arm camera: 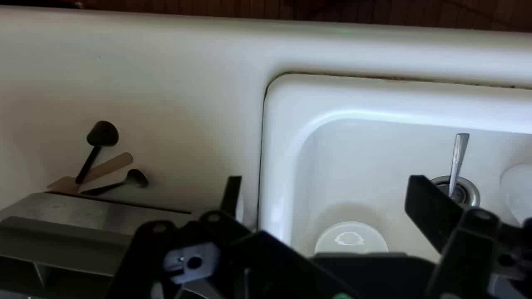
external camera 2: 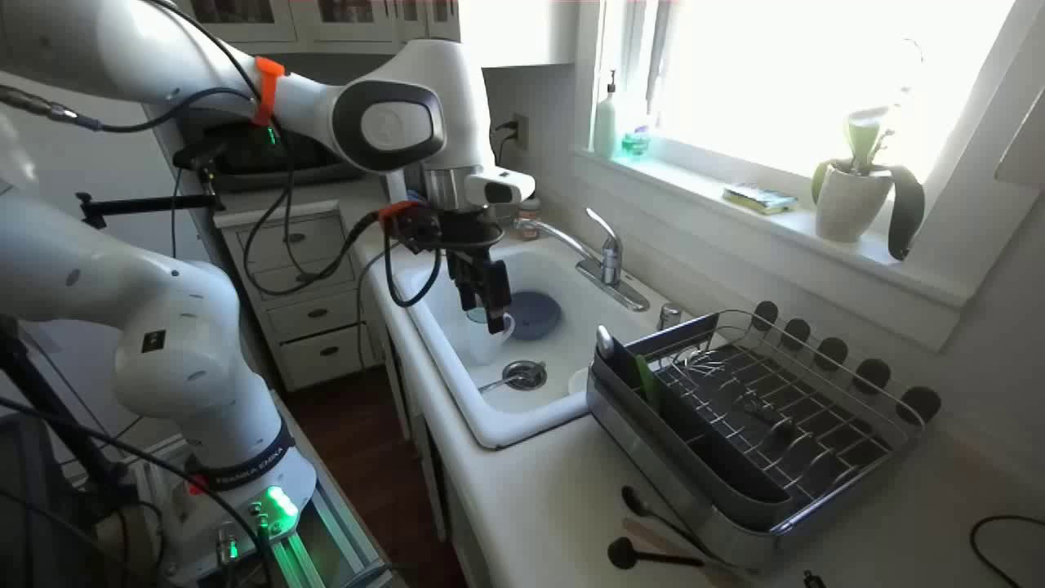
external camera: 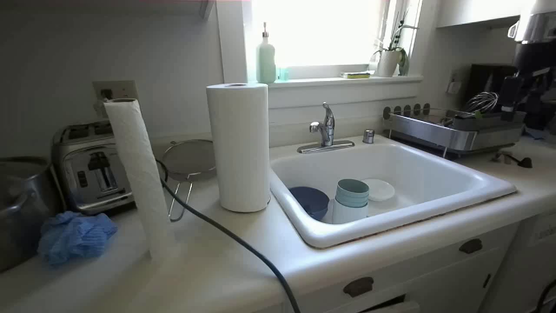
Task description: Remove the light blue cup from the stacked cups in the sink and move it onto the dishes drying rack
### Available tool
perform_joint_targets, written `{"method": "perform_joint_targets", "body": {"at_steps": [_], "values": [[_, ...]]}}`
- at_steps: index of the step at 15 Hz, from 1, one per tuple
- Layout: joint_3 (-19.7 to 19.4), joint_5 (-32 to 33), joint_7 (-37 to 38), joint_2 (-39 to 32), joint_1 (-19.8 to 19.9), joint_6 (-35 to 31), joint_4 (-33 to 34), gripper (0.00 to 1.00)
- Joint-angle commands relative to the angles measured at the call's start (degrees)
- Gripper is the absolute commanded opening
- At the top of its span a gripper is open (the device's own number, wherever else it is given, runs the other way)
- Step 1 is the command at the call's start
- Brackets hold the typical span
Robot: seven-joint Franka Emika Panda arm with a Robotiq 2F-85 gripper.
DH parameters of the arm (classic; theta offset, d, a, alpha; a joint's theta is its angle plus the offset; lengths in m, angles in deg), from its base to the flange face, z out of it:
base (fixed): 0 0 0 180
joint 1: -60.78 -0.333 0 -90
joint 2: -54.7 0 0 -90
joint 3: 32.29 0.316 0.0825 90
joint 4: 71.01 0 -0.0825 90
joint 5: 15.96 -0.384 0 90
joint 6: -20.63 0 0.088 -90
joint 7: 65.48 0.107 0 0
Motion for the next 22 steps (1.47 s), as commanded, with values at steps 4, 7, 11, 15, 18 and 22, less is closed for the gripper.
{"method": "perform_joint_targets", "body": {"at_steps": [4,7,11,15,18,22], "values": [[-0.4,0.2,0.2,0.0,-0.5,0.2,0.1,1.0],[-0.4,0.2,0.2,0.0,-0.5,0.2,0.1,1.0],[2.3,-3.5,1.4,-2.2,-4.8,1.3,1.2,1.0],[7.3,-10.2,5.6,-6.9,-11.4,1.4,3.0,1.0],[9.8,-12.3,9.0,-12.4,-14.0,-1.5,5.1,1.0],[9.8,-14.8,9.8,-20.5,-14.9,-8.2,7.4,1.0]]}}
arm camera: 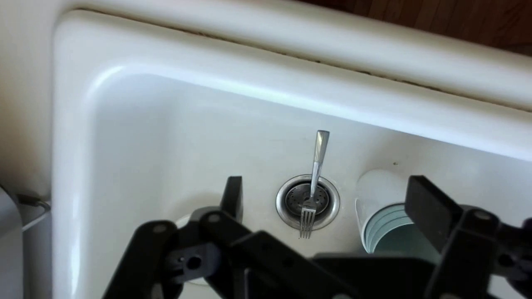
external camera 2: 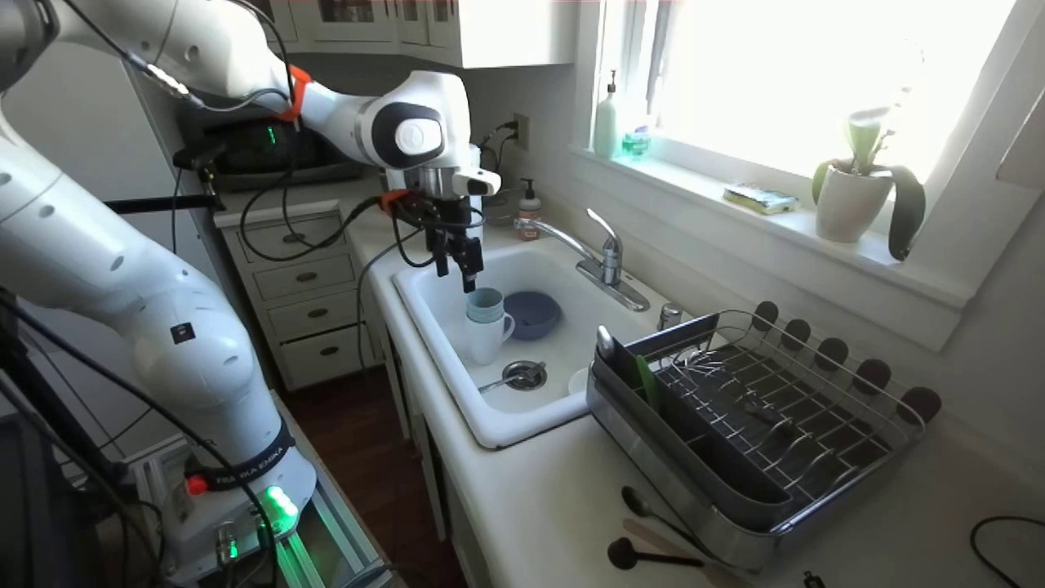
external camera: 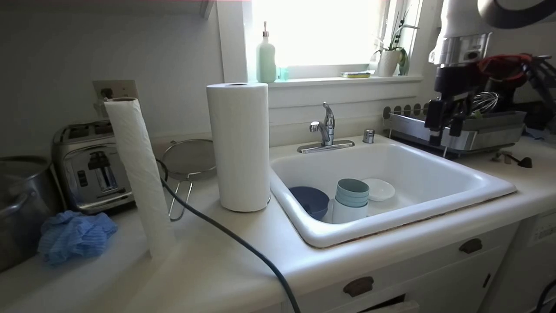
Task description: Remove the light blue cup from the stacked cups in the sink and move it onto the dishes drying rack
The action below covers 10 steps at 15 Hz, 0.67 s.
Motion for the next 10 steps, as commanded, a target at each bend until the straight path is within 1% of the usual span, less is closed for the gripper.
{"method": "perform_joint_targets", "body": {"at_steps": [1,5,8,10], "values": [[-0.6,-3.2,0.8,-9.1,-0.3,-5.4,3.9,1.0],[-0.3,-5.7,1.3,-17.2,-0.8,-11.9,6.3,1.0],[0.3,-6.7,2.5,-21.9,-1.3,-17.0,8.1,1.0],[0.5,-9.0,2.7,-24.6,-1.9,-19.7,9.5,1.0]]}}
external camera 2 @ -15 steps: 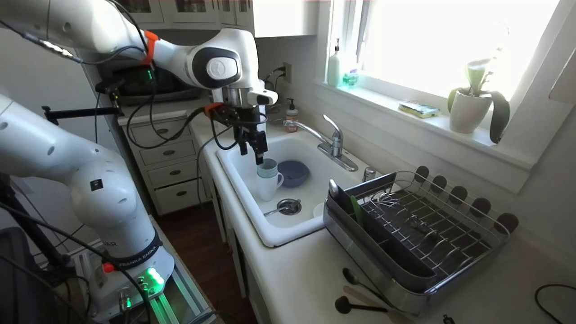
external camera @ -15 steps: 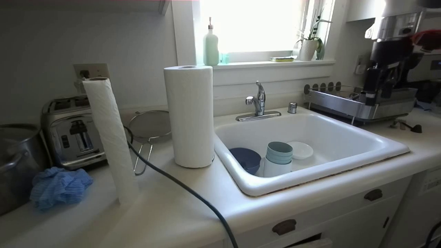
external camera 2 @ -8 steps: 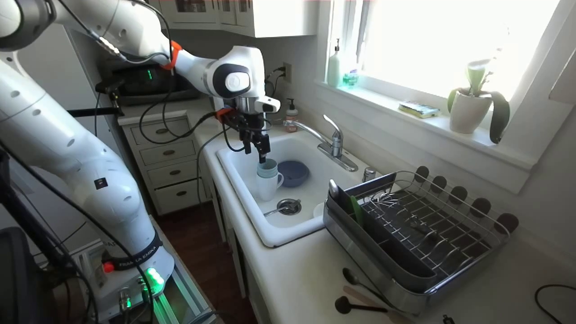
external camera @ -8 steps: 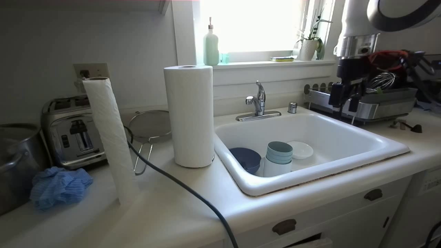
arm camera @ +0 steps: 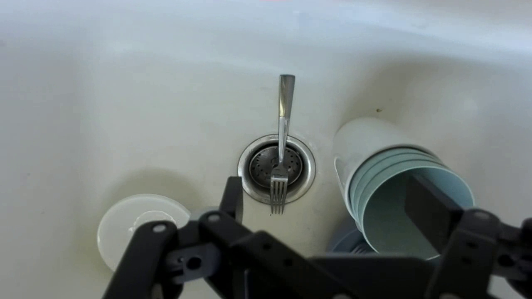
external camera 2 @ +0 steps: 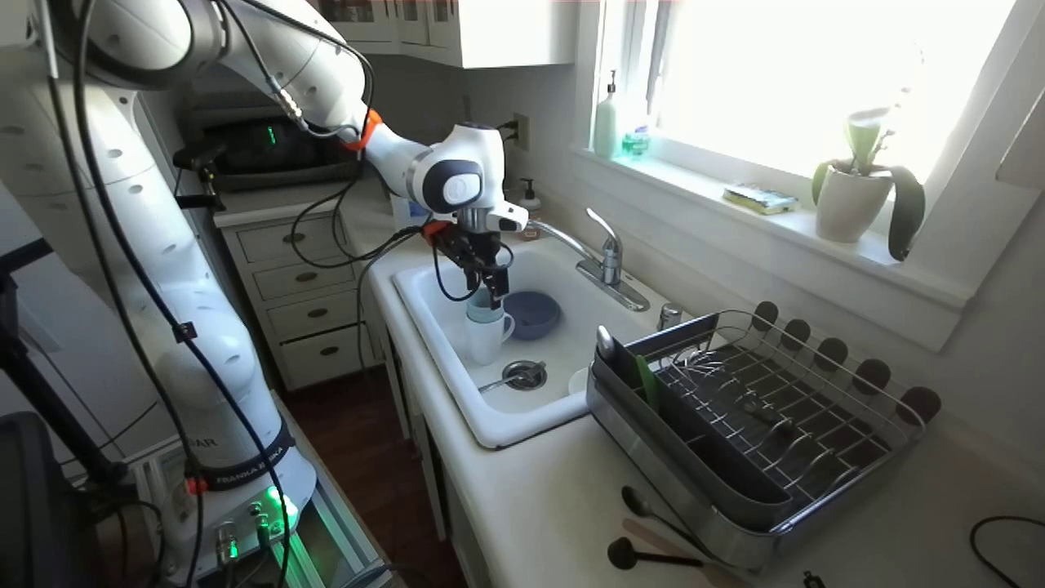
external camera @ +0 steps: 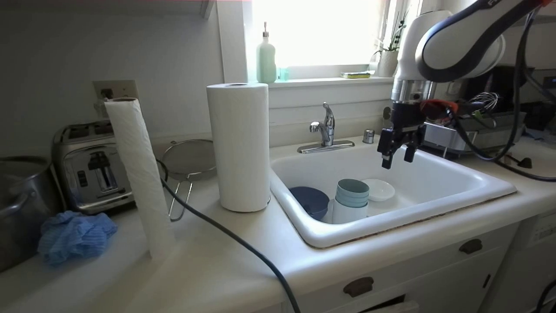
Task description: Remove the light blue cup from the stacked cups in the sink and move it onto the dishes drying rack
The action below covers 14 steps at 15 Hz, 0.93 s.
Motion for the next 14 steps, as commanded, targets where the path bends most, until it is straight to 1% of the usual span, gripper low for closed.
{"method": "perform_joint_targets", "body": {"at_steps": [1,3,8,10,11,12,14], "values": [[0.4,-4.7,1.1,-5.8,-1.5,-4.3,3.6,1.0],[0.8,-6.3,1.2,-7.9,-2.1,-6.1,4.7,1.0],[0.9,-5.4,3.5,-12.5,-3.2,-10.2,5.9,0.99],[0.7,-5.6,4.0,-13.9,-3.3,-11.4,6.2,0.87],[0.7,-5.8,4.2,-14.5,-3.3,-11.9,6.4,0.78],[0.7,-5.9,4.4,-15.0,-3.3,-12.5,6.5,0.65],[0.7,-5.8,4.9,-15.7,-3.4,-13.1,6.8,0.52]]}}
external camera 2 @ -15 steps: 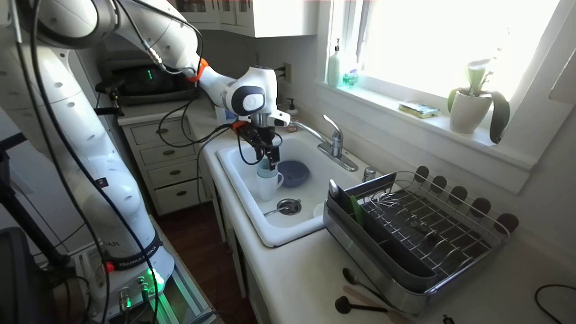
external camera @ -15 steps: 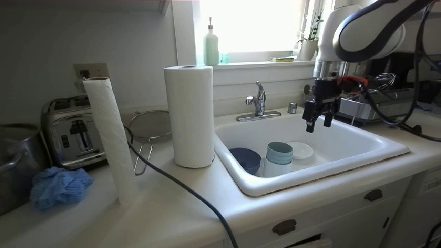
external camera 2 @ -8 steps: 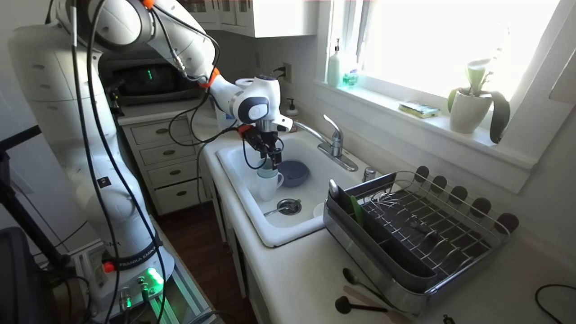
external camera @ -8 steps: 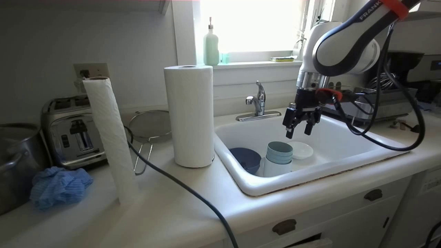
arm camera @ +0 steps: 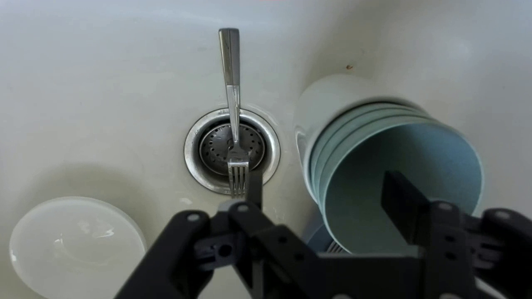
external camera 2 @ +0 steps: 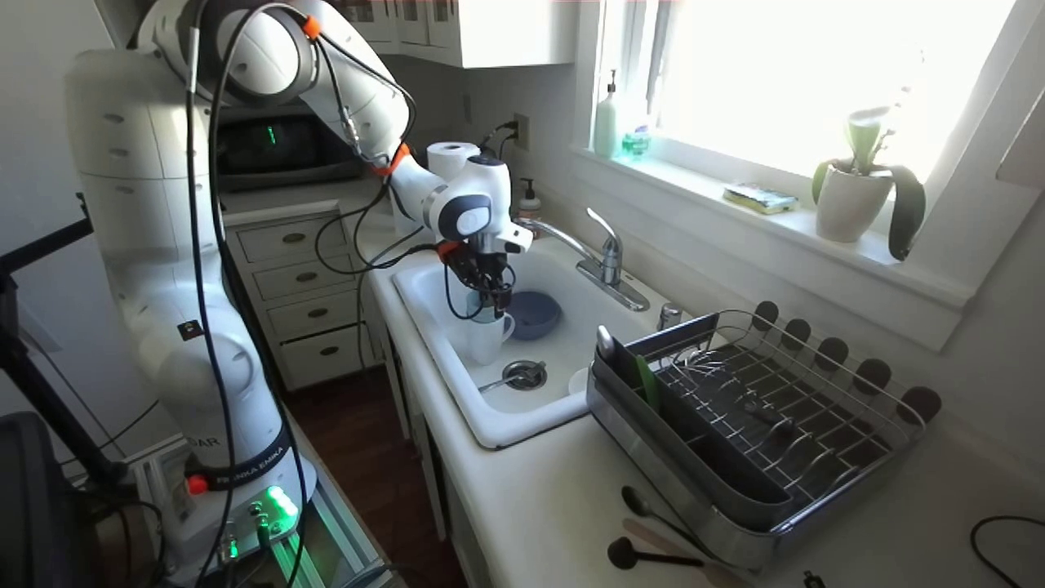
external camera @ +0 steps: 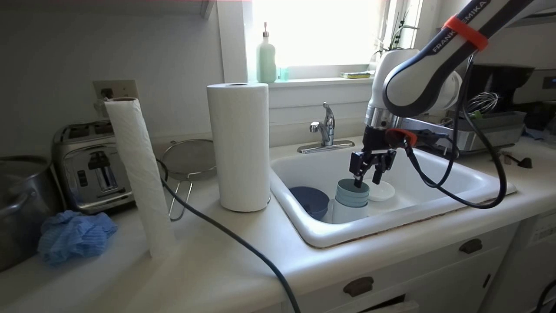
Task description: Remove the light blue cup from the stacked cups in the sink and move it onto the dishes drying rack
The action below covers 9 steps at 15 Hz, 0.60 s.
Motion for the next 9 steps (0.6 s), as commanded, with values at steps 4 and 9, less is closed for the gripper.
{"method": "perform_joint_targets", "body": {"at_steps": [4,9], "values": [[-0.1,-1.4,1.5,-2.2,-0.6,-1.3,1.9,0.23],[-0.2,-1.2,1.3,-1.8,-0.5,-0.7,2.1,0.0]]}}
